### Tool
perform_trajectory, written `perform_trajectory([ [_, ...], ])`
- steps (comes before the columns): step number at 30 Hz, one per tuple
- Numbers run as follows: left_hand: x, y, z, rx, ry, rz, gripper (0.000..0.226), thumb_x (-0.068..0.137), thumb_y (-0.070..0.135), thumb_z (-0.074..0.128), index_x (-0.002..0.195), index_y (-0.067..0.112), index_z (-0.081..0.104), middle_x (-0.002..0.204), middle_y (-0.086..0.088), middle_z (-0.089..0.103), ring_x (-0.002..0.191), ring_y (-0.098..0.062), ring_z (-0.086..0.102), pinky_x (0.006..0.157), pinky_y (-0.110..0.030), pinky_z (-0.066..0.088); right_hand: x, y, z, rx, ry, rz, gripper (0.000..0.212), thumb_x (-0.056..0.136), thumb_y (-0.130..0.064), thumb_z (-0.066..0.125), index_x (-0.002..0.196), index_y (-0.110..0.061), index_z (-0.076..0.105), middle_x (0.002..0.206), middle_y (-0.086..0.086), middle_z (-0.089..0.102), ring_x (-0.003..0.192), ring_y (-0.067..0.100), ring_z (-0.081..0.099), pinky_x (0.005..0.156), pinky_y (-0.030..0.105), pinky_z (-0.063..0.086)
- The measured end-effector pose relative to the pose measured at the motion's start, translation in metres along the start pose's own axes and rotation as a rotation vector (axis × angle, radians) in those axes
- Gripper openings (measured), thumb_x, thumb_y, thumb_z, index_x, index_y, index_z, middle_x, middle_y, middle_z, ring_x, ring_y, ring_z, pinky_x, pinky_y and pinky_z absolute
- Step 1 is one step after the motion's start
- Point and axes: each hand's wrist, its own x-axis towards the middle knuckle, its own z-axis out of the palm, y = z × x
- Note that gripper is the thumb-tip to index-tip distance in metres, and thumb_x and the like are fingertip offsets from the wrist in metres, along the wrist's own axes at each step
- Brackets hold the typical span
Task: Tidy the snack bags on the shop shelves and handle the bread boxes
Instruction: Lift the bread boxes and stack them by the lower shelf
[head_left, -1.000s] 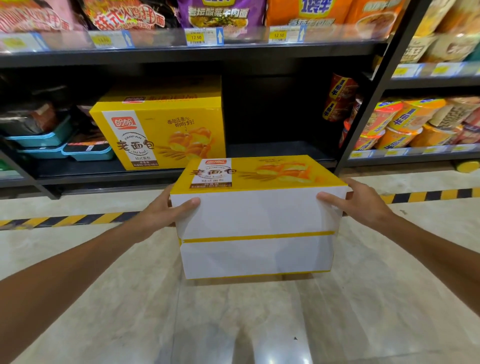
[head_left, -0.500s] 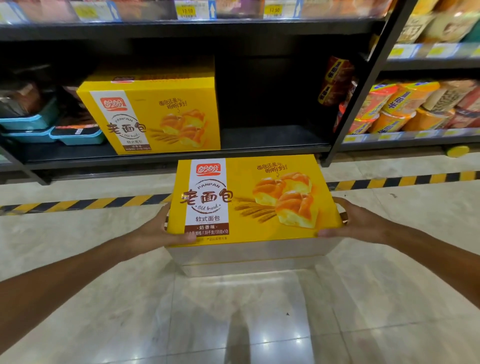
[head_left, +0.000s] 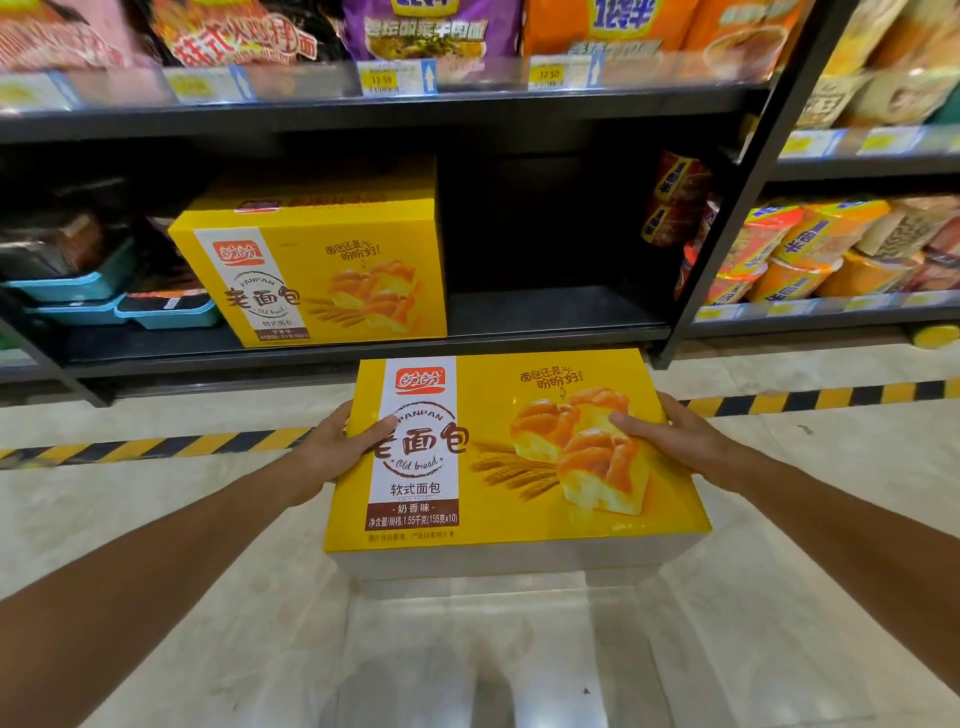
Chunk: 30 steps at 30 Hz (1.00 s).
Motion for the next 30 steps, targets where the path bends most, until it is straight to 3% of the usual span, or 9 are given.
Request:
perform_trajectory([
  [4, -0.002, 0.008, 0.001, -0.103, 0.031, 0.182, 0.063, 0.091, 0.036, 0.073, 0.145, 0.035, 0.042, 0.117, -0.003, 0.075, 0.086, -0.020, 0.079, 0.066, -0.036, 0.065, -0.012, 0.005, 0.002, 0.105, 0.120, -0.219, 0.083, 0.079, -0.053, 0.075, 0.151, -0.037, 0.038, 0.138, -0.004, 0.060, 0.119, 0.022, 0.063, 0.098, 0.045, 0.053],
  [8, 0.006, 0.014, 0.005, -0.199, 0.098, 0.292, 0.084, 0.086, 0.027, 0.080, 0.148, 0.033, 0.024, 0.121, 0.006, 0.067, 0.100, -0.016, 0.073, 0.079, -0.038, 0.062, -0.014, 0.014, 0.009, 0.155, 0.178, -0.362, 0.093, 0.084, -0.042, 0.080, 0.158, -0.038, 0.023, 0.147, -0.006, 0.052, 0.126, 0.018, 0.057, 0.098, 0.043, 0.052],
  [11, 0.010, 0.014, 0.010, -0.251, 0.131, 0.291, 0.084, 0.079, 0.038, 0.082, 0.139, 0.036, 0.023, 0.119, 0.007, 0.068, 0.102, -0.015, 0.072, 0.079, -0.035, 0.059, -0.013, 0.020, 0.018, 0.107, 0.193, -0.375, 0.112, 0.072, -0.054, 0.089, 0.159, -0.037, 0.020, 0.149, -0.007, 0.051, 0.129, 0.017, 0.055, 0.097, 0.039, 0.051],
  [14, 0.010, 0.017, 0.014, -0.304, 0.160, 0.264, 0.076, 0.080, 0.054, 0.072, 0.137, 0.035, 0.025, 0.118, 0.004, 0.068, 0.100, -0.014, 0.070, 0.077, -0.032, 0.056, -0.014, 0.018, 0.021, 0.103, 0.219, -0.382, 0.114, 0.068, -0.037, 0.086, 0.160, -0.032, 0.020, 0.140, -0.010, 0.054, 0.126, 0.017, 0.055, 0.090, 0.029, 0.049],
  [16, 0.010, 0.011, 0.017, -0.364, 0.196, 0.214, 0.064, 0.090, 0.062, 0.059, 0.137, 0.034, 0.027, 0.114, 0.002, 0.068, 0.098, -0.015, 0.068, 0.079, -0.035, 0.055, -0.018, 0.024, 0.024, 0.112, 0.224, -0.364, 0.116, 0.065, -0.035, 0.088, 0.159, -0.034, 0.020, 0.135, -0.012, 0.057, 0.123, 0.020, 0.059, 0.091, 0.033, 0.053],
  [19, 0.008, -0.008, 0.022, -0.420, 0.254, 0.117, 0.080, 0.090, 0.078, 0.041, 0.151, 0.030, 0.024, 0.123, 0.000, 0.062, 0.115, -0.023, 0.060, 0.101, -0.047, 0.047, -0.031, 0.041, 0.034, 0.057, 0.222, -0.317, 0.121, 0.061, -0.036, 0.093, 0.157, -0.036, 0.020, 0.135, -0.005, 0.062, 0.114, 0.021, 0.066, 0.094, 0.044, 0.058],
  [25, -0.001, -0.056, 0.027, -0.492, 0.314, -0.009, 0.088, 0.093, 0.078, 0.024, 0.163, 0.029, 0.002, 0.163, -0.004, 0.034, 0.147, -0.031, 0.037, 0.120, -0.057, 0.027, -0.052, 0.059, 0.051, -0.081, -0.006, -0.309, 0.133, 0.059, -0.044, 0.093, 0.163, -0.037, 0.009, 0.117, -0.024, 0.068, 0.094, -0.006, 0.071, 0.092, 0.029, 0.060],
  [28, 0.006, -0.063, 0.012, -0.572, 0.387, -0.103, 0.076, 0.101, 0.069, 0.029, 0.160, 0.022, 0.015, 0.147, -0.009, 0.045, 0.137, -0.036, 0.047, 0.109, -0.062, 0.043, -0.056, 0.061, 0.072, -0.121, -0.203, -0.289, 0.149, 0.053, -0.057, 0.094, 0.158, -0.051, -0.013, 0.131, -0.016, 0.068, 0.104, 0.007, 0.073, 0.088, 0.029, 0.061],
  [30, 0.012, -0.066, 0.001, -0.590, 0.407, -0.064, 0.071, 0.105, 0.060, 0.036, 0.160, 0.022, 0.014, 0.153, -0.014, 0.041, 0.135, -0.037, 0.050, 0.102, -0.060, 0.051, -0.057, 0.055, 0.086, -0.099, -0.249, -0.296, 0.149, 0.051, -0.058, 0.093, 0.149, -0.059, -0.020, 0.142, -0.012, 0.061, 0.118, 0.012, 0.068, 0.091, 0.027, 0.060],
])
